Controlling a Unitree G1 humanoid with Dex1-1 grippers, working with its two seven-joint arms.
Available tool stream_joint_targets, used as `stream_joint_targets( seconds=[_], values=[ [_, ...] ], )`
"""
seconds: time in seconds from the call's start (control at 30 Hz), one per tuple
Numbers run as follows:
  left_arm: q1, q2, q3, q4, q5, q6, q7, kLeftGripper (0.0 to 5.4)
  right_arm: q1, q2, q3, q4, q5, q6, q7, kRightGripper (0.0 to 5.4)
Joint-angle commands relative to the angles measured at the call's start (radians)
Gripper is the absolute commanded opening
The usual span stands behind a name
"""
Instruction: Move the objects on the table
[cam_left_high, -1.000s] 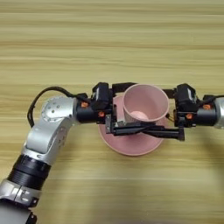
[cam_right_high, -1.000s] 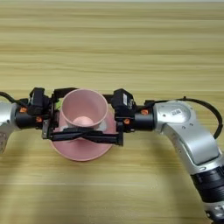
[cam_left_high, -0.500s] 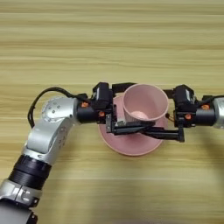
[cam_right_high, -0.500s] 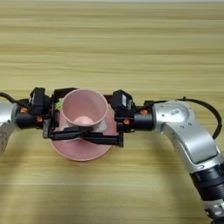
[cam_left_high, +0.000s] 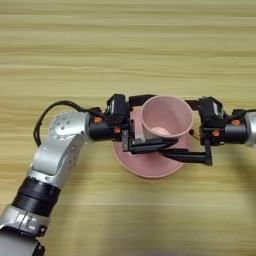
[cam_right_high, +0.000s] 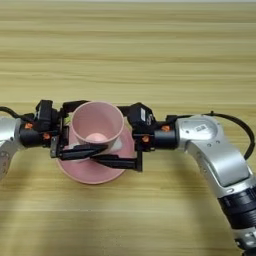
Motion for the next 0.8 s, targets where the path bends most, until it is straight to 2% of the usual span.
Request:
stream_joint_targets(
  seconds=[0.03,0.37,0.6,0.8],
  values=[
    [-0.022,0.001,0.008,0.007,0.014,-0.014,0.002,4.28,0.017,-0.022,-0.039,0.004,0.006,-0.003,-0.003,5.40],
    [-0.021,0.004,0.013,0.014,0.015,-0.020,0.005,4.28,0.091,-0.038,-0.124,0.014,0.018,-0.016,-0.023,5.40],
    [-0.024,-0.001,0.020,0.045,0.024,-0.034,0.014,4.28,0.140,-0.056,-0.215,0.022,0.030,-0.030,-0.038,5.40],
    [-0.020,-0.010,0.040,0.073,0.028,-0.049,0.031,4.28,0.137,-0.023,-0.274,0.059,0.025,-0.060,-0.102,5.40]
  ],
)
